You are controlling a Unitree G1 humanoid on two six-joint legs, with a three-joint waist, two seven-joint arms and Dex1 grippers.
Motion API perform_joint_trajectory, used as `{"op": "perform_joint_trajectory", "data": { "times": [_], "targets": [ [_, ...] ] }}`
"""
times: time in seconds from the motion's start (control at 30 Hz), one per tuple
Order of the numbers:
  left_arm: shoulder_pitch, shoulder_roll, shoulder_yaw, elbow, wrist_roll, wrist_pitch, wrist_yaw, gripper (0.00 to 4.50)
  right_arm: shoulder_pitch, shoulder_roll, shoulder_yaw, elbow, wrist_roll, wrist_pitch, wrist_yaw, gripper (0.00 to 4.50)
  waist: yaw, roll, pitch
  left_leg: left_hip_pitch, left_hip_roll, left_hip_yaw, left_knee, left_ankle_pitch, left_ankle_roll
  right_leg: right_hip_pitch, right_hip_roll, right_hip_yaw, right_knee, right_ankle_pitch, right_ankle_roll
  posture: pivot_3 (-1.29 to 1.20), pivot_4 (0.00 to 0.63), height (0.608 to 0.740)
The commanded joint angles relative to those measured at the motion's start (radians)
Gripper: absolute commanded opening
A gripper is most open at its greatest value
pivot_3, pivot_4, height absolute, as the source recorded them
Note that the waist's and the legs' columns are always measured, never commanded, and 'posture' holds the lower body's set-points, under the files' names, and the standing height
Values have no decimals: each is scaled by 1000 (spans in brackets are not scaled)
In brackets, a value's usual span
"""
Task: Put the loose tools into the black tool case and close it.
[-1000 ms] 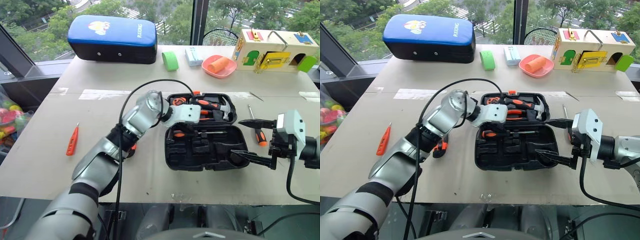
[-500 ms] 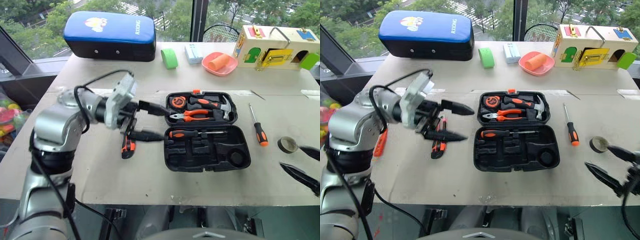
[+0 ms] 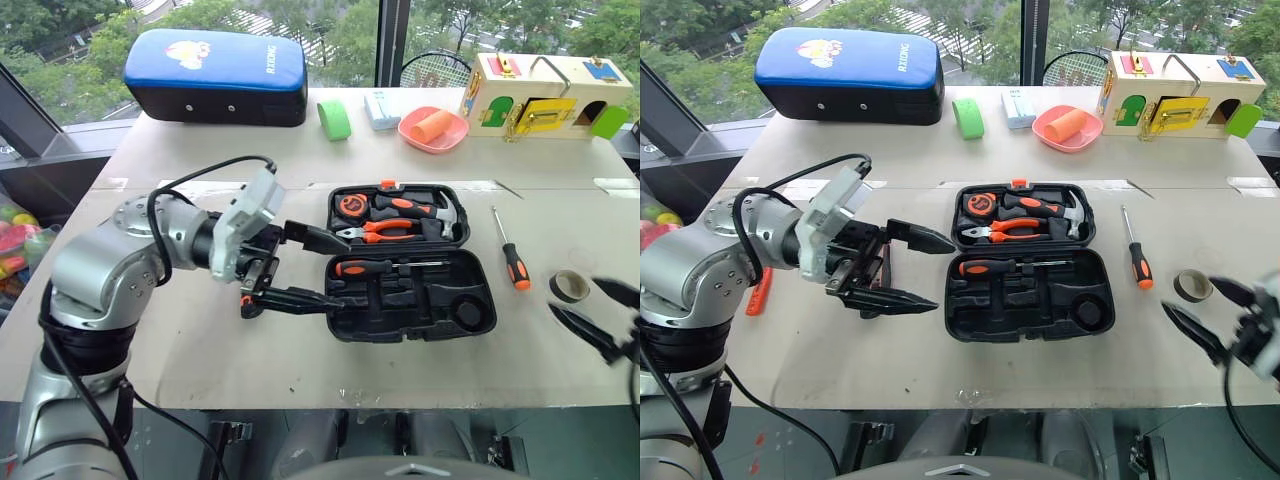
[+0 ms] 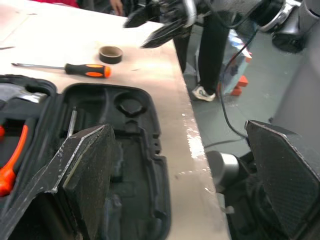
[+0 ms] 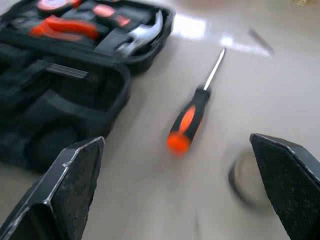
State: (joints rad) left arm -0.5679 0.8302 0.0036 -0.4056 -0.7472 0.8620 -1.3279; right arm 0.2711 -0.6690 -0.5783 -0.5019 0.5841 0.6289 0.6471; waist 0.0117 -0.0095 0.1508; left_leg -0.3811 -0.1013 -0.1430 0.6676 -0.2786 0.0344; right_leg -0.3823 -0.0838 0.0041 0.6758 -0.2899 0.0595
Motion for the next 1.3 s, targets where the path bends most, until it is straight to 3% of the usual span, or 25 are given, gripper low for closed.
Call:
{"op": "perform_joint_trajectory", "data": {
  "times": [0.03, 0.37, 0.57, 0.6, 0.63, 0.67, 0.77, 0.9, 1.1, 1.2, 1.3],
  "targets": [
    [-19, 3, -1, -27, -4, 6, 57, 4445, -104, 69, 106, 72, -96, -12, -157, 4500, 7, 0, 0, -1, 0, -1, 0, 0, 0, -1, 0, -1, 0, 0, 0, 0, 150, 735],
    [-11, 18, 5, -40, -35, 12, 102, 4445, -263, 194, 300, 209, -241, -10, -318, 4500, -1, 1, 1, -3, 0, 0, -1, 0, 0, -5, 2, 2, -2, 0, 0, 0, 150, 735],
    [-19, 14, -10, -17, -21, -10, 109, 4500, -279, 236, 331, 227, -283, -29, -365, 1653, -2, 1, 1, -3, 0, 2, 0, 0, 0, -5, 2, 5, 0, 0, 0, 0, 150, 735],
    [-17, 16, -11, -14, -18, -14, 108, 4500, -284, 253, 320, 227, -282, -34, -382, 1467, -2, 1, 1, -2, 0, 3, 0, 0, 0, -5, 3, 5, 0, 0, 0, 0, 150, 735],
    [-15, 18, -12, -11, -16, -17, 106, 4500, -290, 269, 308, 223, -276, -39, -396, 851, -3, 1, 1, -2, 0, 3, 0, 0, 0, -5, 3, 5, 1, 0, 0, 0, 150, 735],
    [-10, 22, -12, -8, -14, -19, 105, 4500, -300, 282, 291, 211, -265, -46, -406, 543, -3, 1, 1, -2, 1, 3, 0, 0, 0, -5, 3, 6, 1, 0, 0, 0, 150, 735],
    [8, 35, -7, -1, -6, -25, 100, 4500, -340, 275, 254, 170, -240, -71, -398, 558, -8, 1, 1, -2, 1, 5, 0, 0, 0, -7, 3, 8, 2, 0, 0, 0, 150, 735],
    [58, 70, 15, 19, 19, -53, 92, 4500, -439, 109, 305, 119, -166, -134, -118, 558, -24, 7, 4, -3, 1, 8, 0, 0, 0, -9, 3, 11, 2, 0, 1, 0, 150, 735],
    [170, 152, 23, 7, 68, -143, 31, 4500, -569, -162, 561, 171, -126, -271, 483, 558, -32, 5, 4, -3, 4, 7, -7, 0, 0, -11, 6, 11, -1, 0, 0, 0, 150, 735],
    [213, 170, 16, -13, 100, -190, 32, 4500, -629, -202, 669, 258, -193, -387, 639, 558, -29, 4, 6, -4, 4, 8, -6, 0, 0, -10, 5, 11, -4, 0, 1, 0, 150, 735],
    [240, 170, 23, -41, 95, -196, 46, 4500, -693, -193, 744, 362, -271, -480, 700, 558, -23, 3, 6, -5, 3, 7, -2, -1, 1, -10, 5, 11, -3, 1, 1, 0, 150, 735]
  ]
}}
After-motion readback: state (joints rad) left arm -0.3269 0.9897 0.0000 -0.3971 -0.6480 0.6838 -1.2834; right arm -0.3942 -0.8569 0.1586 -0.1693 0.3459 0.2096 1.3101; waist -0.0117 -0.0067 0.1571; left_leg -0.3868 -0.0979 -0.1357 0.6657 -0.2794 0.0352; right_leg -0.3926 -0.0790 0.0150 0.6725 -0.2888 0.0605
